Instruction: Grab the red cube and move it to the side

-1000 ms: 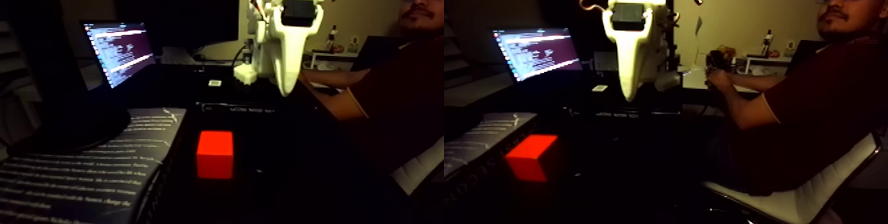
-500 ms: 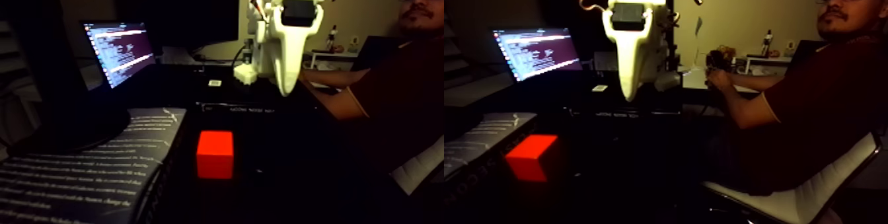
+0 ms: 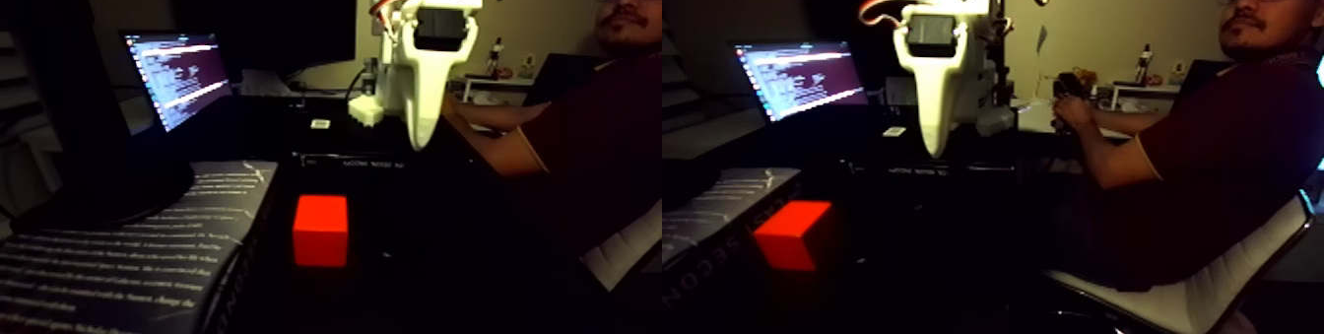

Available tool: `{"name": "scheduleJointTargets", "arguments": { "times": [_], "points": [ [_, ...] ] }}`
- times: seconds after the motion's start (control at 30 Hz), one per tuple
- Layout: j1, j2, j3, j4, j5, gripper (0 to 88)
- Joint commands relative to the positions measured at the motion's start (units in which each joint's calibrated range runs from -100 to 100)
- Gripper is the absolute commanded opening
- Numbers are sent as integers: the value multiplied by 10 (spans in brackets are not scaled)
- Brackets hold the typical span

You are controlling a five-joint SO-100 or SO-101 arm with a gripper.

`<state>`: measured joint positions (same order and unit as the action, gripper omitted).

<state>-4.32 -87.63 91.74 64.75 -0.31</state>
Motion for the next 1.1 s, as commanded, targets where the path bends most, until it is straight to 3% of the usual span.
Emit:
{"name": "scheduleJointTargets", "arguments": {
  "times": [0.0, 0.2, 0.43, 0.87, 1.07],
  "points": [
    [4, 40, -44, -7, 3, 15],
    [18, 109, -103, -8, 8, 16],
    [18, 221, -210, -8, 69, 16],
    [44, 414, -351, -6, 70, 18],
    [84, 506, -373, -33, 70, 164]
  ]
}}
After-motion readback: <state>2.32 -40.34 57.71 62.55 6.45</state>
